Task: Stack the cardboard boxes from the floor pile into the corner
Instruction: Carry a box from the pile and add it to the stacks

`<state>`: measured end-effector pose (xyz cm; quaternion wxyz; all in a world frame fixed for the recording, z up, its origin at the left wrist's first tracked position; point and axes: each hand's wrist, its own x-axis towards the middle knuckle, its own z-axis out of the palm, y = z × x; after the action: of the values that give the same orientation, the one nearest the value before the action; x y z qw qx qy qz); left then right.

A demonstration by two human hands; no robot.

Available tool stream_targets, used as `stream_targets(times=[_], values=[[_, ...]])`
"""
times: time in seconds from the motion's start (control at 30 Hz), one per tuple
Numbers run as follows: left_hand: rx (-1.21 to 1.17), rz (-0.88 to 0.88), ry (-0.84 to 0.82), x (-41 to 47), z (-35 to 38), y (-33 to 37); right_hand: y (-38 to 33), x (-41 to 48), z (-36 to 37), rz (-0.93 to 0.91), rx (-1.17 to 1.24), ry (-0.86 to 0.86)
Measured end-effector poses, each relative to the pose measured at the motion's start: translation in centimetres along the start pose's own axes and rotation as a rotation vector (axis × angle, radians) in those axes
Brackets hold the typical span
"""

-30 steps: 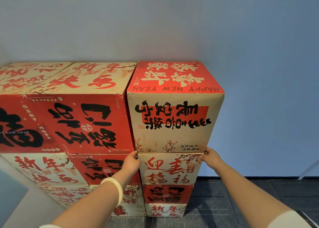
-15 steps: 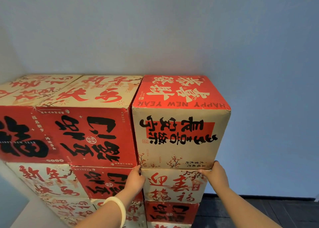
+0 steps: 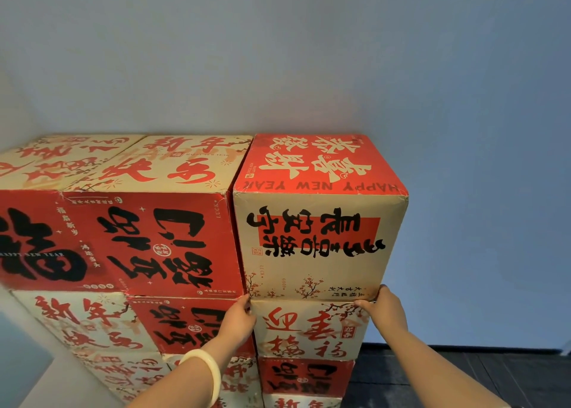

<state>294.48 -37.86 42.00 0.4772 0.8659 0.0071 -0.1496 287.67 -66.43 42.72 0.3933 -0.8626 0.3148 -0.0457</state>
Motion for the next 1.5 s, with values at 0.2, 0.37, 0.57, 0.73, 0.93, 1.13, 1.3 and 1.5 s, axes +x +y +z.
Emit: stream_targets(times=[0.2,0.37,0.57,0.73,0.93,1.13,1.3,1.5], values=[[-0.063,-0.040,-0.048,0.3,-0.4,-0.6,0.0,0.2,-0.1,0.013,-0.022,-0.018],[-0.087,-0.067,-0.060,0.7,-0.6,-0.8,0.1,0.4,0.0,0.014,-0.016,-0.018],[-0.087,-0.065,-0.063,0.9,-0.4,-1.0,0.1,0.2,-0.1,0.012,0.002,-0.041],[-0.082,-0.083,-0.083,0.5,-0.9,-0.6,-0.2,0.1,-0.9,0.042,0.077,-0.111],[-0.051,-0.044,-0.070,-0.8,-1.6,0.5,0.3,0.0,-1.9,0.097,0.121,-0.183],[-0.032,-0.013,-0.058,-0.8,-2.0,1.7,-0.5,-0.6,-2.8,0.076,0.210,-0.194],[0.014,-0.021,-0.048,-0.8,-1.7,2.4,-0.7,-0.4,-3.1,0.077,0.215,-0.224],[0.008,-0.029,-0.016,-0.7,-1.5,2.4,-0.5,-0.4,-3.1,0.076,0.215,-0.203]])
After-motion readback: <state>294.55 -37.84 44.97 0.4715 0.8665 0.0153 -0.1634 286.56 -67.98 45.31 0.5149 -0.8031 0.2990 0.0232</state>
